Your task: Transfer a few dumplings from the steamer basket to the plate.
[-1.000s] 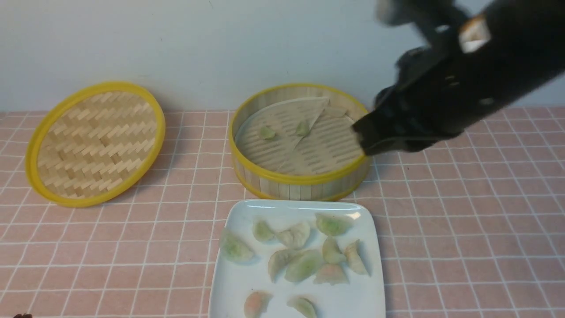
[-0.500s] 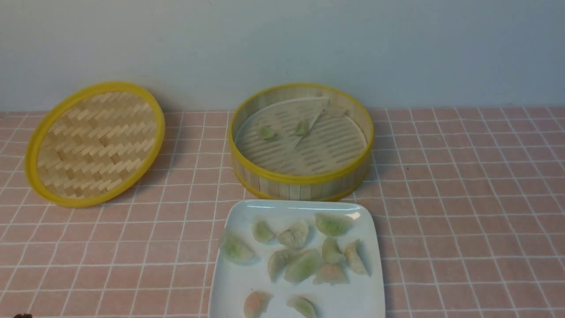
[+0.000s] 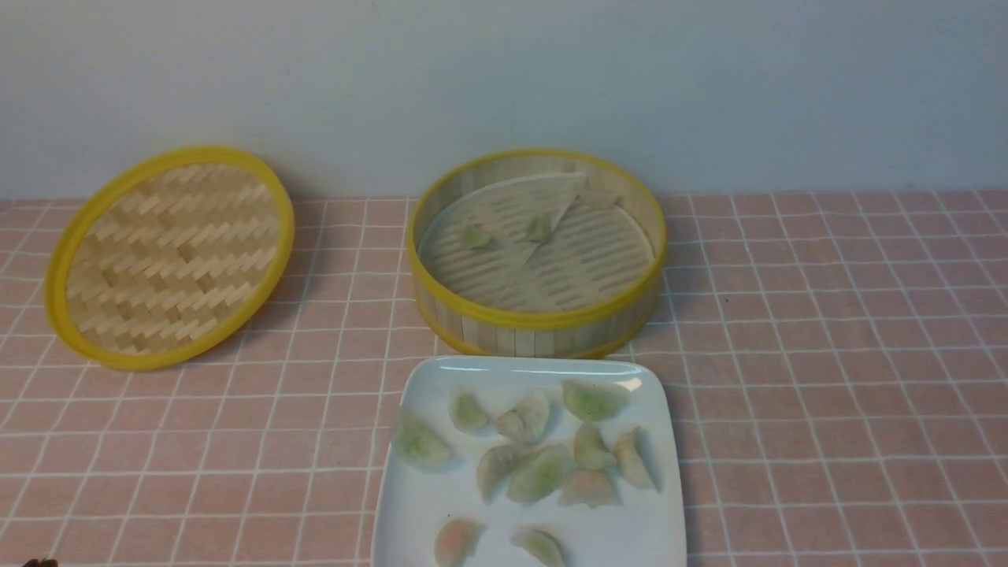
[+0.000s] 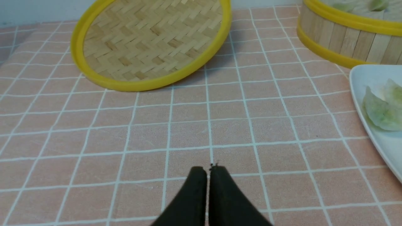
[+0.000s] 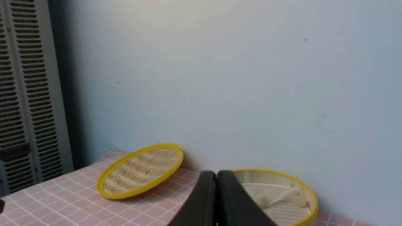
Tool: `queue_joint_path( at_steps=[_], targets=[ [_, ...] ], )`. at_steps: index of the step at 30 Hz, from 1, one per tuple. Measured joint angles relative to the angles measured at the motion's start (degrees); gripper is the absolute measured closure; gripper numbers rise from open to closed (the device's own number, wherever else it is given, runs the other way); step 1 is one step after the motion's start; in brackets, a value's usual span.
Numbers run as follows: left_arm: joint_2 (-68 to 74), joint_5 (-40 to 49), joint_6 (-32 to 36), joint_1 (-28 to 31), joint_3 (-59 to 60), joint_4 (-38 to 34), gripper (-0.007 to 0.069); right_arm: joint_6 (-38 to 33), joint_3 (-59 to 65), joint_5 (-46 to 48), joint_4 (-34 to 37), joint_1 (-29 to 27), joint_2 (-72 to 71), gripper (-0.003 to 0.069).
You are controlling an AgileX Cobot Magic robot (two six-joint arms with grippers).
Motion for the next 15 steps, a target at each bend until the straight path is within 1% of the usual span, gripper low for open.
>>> queue_joint_path(
  at_steps=[7,10,11,12,13,15],
  targets=[
    [0.0,0.0,0.0,0.0,0.0,0.0,0.0631,-0.2,0.6,0.8,-0.9,-0.5,0.0,0.0672],
    [0.0,0.0,0.0,0.0,0.0,0.0,0.0631,-0.2,4.3,0.0,-1.3,-7.6,0.0,0.0672],
    [0.0,0.0,0.0,0.0,0.0,0.0,0.0631,-0.2,5.0,-0.1,-1.4,-8.8,0.0,0.0672],
    [0.0,0.0,0.0,0.0,0.0,0.0,0.0631,-0.2,7.9,-0.7,-1.5,-13.6,0.0,0.0670],
    [0.0,0.0,0.0,0.0,0.0,0.0,0.0631,-0.2,9.2,-0.9,-1.7,-15.4,0.0,0.0670],
    [0.0,0.0,0.0,0.0,0.0,0.0,0.0631,-0.2,13.4,-1.2,-2.4,-20.8,0.0,0.0670]
  ],
)
